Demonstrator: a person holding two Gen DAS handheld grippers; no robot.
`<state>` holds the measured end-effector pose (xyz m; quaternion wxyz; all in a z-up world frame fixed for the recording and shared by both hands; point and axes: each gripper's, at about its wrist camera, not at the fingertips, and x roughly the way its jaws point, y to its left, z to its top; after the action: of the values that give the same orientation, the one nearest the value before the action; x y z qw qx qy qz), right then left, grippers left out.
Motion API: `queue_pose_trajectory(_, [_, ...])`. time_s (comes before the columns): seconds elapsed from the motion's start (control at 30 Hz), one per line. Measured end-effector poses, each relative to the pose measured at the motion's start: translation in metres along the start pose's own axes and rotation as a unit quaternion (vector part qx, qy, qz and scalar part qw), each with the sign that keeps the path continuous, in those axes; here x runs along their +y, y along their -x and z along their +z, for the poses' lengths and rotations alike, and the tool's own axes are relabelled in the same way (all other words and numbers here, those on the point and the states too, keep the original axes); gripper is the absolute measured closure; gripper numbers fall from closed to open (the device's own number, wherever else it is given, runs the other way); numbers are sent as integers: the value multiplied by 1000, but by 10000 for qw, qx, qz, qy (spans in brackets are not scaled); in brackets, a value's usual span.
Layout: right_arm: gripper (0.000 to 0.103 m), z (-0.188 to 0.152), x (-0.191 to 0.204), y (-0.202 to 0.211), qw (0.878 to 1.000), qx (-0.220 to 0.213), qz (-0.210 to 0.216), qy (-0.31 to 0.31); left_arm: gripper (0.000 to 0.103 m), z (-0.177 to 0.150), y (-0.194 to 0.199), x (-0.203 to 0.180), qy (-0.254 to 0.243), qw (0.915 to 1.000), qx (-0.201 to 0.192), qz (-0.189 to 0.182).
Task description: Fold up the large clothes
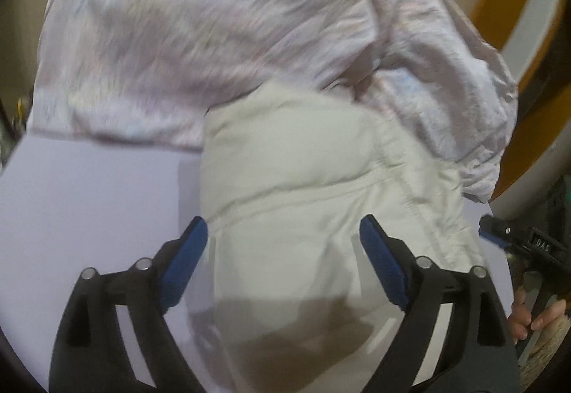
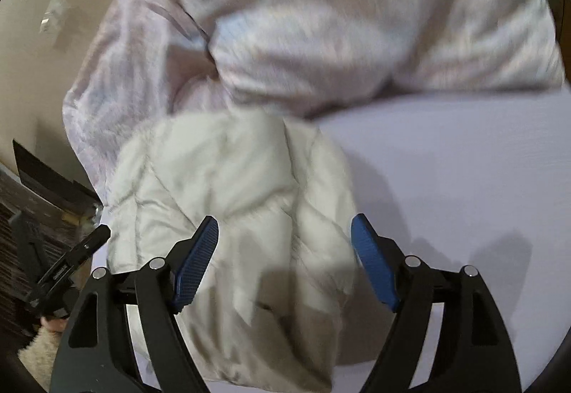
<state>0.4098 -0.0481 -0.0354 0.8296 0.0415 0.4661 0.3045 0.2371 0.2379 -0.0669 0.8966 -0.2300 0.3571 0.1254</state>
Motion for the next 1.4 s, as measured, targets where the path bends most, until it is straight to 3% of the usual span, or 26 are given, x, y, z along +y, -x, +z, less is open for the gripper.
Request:
queue_pose_trajectory(0.13, [40, 1, 49, -3, 9932, -244, -190, 1120, 14, 9, -5, -33, -389, 9992, -96, 77])
queue_pose_trajectory(0.27, [44, -4, 63, -21, 9865, -176, -532, 1540, 14, 5, -22, -47, -583, 9979, 63, 259])
queue_pose_trajectory(0.37, [48, -7, 51, -43, 9860, 125, -849, 1431, 8, -1, -29, -52, -773, 9958, 45, 482])
queue_pose_trajectory(0.5, [50, -16, 33, -56, 9881, 256, -819, 1273, 2, -5, -36, -53, -907, 9939, 36, 623])
queue_pose_trajectory(1.0, [50, -25, 20, -75, 9892, 382, -736, 1205, 2, -9, -59, -53, -1125, 9889, -39, 973])
queue_pose_trajectory(1.1, [50, -19, 26, -62, 9911, 179, -667, 1135, 2, -8, -61, -50, -1103, 9887, -23, 1016])
queue_pose_trajectory(1.2, [50, -5, 32, -44, 9930, -352, -439, 1040, 2, -7, -63, -47, -1075, 9891, -23, 1010])
queue_pose_trajectory(1.4, [50, 17, 35, -52, 9912, -533, -648, 1022, 2, -7, -64, -48, -1078, 9888, -33, 1027])
